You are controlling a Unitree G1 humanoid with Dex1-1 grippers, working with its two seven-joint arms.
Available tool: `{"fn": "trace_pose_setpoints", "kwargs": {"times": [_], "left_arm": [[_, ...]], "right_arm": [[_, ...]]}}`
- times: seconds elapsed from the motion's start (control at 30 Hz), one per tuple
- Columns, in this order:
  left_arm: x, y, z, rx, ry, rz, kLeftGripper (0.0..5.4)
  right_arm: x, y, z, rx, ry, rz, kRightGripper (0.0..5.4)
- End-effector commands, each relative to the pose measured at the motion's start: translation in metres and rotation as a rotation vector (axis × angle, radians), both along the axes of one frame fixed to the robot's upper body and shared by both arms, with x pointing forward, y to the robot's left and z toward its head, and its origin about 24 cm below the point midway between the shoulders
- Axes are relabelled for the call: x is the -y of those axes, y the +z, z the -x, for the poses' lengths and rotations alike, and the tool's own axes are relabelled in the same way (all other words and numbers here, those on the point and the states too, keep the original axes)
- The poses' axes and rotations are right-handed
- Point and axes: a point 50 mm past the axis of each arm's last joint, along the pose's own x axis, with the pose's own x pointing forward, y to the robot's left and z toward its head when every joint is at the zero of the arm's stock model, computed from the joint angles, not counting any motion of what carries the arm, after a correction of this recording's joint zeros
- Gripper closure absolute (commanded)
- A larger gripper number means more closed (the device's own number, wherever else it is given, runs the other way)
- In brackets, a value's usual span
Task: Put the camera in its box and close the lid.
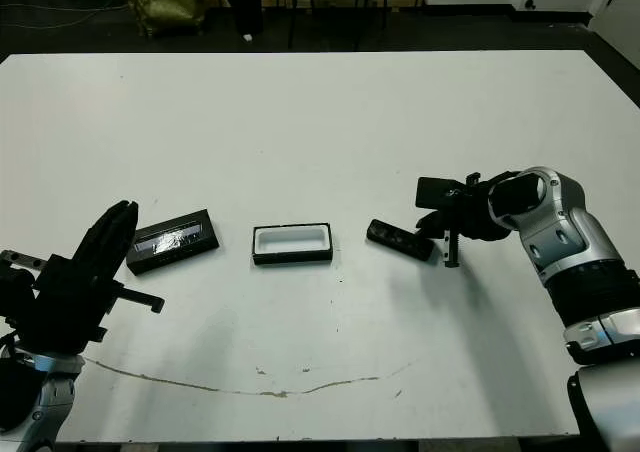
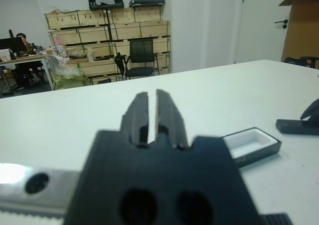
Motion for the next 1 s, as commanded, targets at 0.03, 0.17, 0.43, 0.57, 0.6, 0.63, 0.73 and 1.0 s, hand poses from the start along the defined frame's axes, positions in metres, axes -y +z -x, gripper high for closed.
{"fn": "trace_pose_setpoints", "kwargs": {"times": [0.03, 0.17, 0.43, 0.57, 0.6, 0.63, 0.73, 1.0], "left_arm": [[-0.0013, -0.0041, -0.0007, -0.026, 0.003, -0.008, 5.39], [-0.0006, -0.004, -0.0006, -0.025, 0.004, -0.009, 5.39], [0.0007, -0.0052, -0.0008, -0.028, 0.005, -0.006, 5.39], [0.0007, -0.0054, -0.0005, -0.033, 0.002, -0.001, 5.39], [0.0007, -0.0055, -0.0004, -0.034, 0.002, -0.001, 5.39], [0.0006, -0.0055, -0.0003, -0.035, 0.003, -0.003, 5.39], [0.0005, -0.0059, -0.0001, -0.033, 0.003, 0.003, 5.39], [-0.0001, -0.0063, 0.0001, -0.035, 0.009, -0.004, 5.39]], "right_arm": [[0.0057, -0.0023, 0.0033, -0.047, -0.027, 0.007, 5.4], [0.005, -0.0016, 0.0041, -0.054, -0.023, 0.001, 5.4], [0.0036, 0.0002, 0.007, -0.06, -0.001, -0.013, 5.4], [0.0031, 0.0007, 0.0089, -0.071, 0.001, -0.016, 5.4], [0.0029, 0.0005, 0.0093, -0.073, 0.005, -0.017, 5.4], [0.0029, 0.0002, 0.0096, -0.074, 0.007, -0.015, 5.4], [0.0031, -0.0008, 0.0094, -0.071, 0.01, -0.001, 5.4], [0.0035, -0.0014, 0.0099, -0.081, 0.017, -0.005, 5.4]]}}
